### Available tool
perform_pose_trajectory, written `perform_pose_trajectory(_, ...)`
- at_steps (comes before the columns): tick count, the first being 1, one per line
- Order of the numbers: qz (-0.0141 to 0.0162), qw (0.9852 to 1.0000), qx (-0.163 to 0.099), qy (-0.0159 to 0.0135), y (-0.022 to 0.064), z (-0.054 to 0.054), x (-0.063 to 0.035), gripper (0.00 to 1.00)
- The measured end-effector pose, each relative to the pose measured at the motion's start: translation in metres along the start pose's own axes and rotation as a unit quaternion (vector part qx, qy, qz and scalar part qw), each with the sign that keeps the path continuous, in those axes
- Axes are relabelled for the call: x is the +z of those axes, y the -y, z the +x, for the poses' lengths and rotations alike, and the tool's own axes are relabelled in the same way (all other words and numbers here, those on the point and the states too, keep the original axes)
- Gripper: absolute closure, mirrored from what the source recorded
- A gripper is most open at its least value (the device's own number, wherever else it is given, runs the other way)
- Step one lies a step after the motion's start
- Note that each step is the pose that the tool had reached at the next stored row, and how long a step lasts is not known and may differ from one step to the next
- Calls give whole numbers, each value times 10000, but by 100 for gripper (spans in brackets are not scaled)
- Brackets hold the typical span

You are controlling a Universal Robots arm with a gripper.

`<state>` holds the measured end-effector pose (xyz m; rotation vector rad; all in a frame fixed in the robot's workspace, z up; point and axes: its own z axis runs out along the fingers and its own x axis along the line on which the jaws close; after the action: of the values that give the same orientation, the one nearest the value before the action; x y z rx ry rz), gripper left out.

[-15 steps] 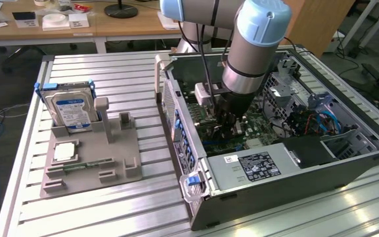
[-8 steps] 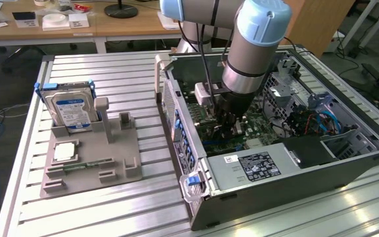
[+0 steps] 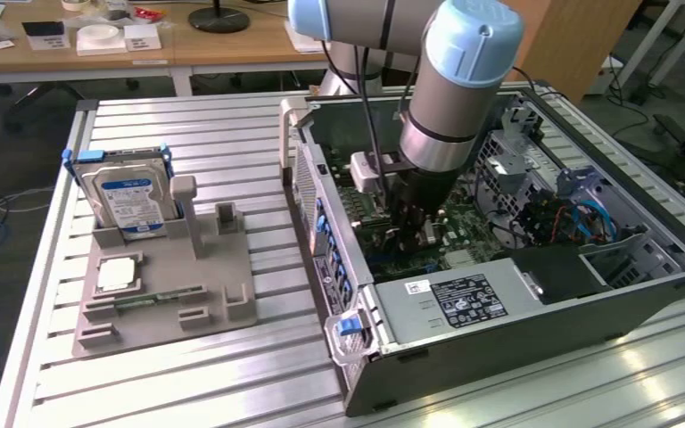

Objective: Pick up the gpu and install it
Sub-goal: 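Insert the gpu into the slot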

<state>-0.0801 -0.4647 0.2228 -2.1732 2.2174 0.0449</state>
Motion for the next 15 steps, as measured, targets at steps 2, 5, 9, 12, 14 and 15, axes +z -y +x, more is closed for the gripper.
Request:
perform_pose_trajectory(2,0,10000,0,-1,0,1,15,72)
perform_pose_trajectory(5,1,10000,0,1,0,0,19,72)
perform_pose_trajectory(9,3,10000,0,2,-3,0,19,72)
perform_pose_trajectory(12,3,10000,-1,3,-5,1,22,72)
perform_pose_trajectory(14,3,10000,0,0,-7,2,41,72)
perform_pose_trajectory(15,0,10000,0,-4,-8,3,51,72)
